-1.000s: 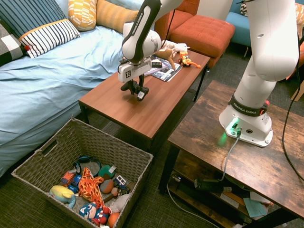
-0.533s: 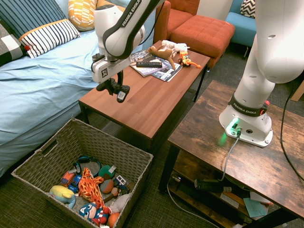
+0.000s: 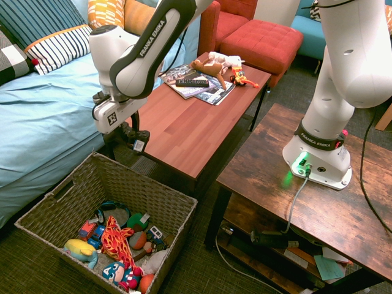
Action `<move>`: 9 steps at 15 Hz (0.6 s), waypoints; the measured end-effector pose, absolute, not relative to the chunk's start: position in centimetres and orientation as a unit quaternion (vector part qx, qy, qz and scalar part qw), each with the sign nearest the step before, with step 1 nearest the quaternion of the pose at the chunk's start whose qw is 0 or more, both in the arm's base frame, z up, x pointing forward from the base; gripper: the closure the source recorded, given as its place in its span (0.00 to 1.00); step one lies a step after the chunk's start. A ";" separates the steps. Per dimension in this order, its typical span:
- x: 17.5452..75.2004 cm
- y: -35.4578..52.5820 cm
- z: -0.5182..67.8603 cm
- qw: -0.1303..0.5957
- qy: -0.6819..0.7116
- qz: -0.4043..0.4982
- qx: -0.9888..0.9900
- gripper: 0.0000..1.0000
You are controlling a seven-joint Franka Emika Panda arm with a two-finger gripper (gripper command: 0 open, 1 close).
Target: Put the gamepad in the basket
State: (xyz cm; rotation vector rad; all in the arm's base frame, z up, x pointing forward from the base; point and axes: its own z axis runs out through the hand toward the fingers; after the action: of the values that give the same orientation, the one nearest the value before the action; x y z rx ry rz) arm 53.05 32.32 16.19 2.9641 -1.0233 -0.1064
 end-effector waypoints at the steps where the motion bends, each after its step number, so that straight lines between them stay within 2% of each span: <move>1: 52.8 34.4 14.9 0.002 -0.323 -0.037 0.946 1.00; 5: 50.6 41.0 7.4 0.005 -0.327 -0.057 0.943 1.00; 9: 49.0 43.1 -1.6 0.012 -0.341 -0.094 0.935 1.00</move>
State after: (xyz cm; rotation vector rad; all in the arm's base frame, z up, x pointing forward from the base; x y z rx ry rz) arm 49.03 43.12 -1.56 2.9161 -1.0631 -0.2916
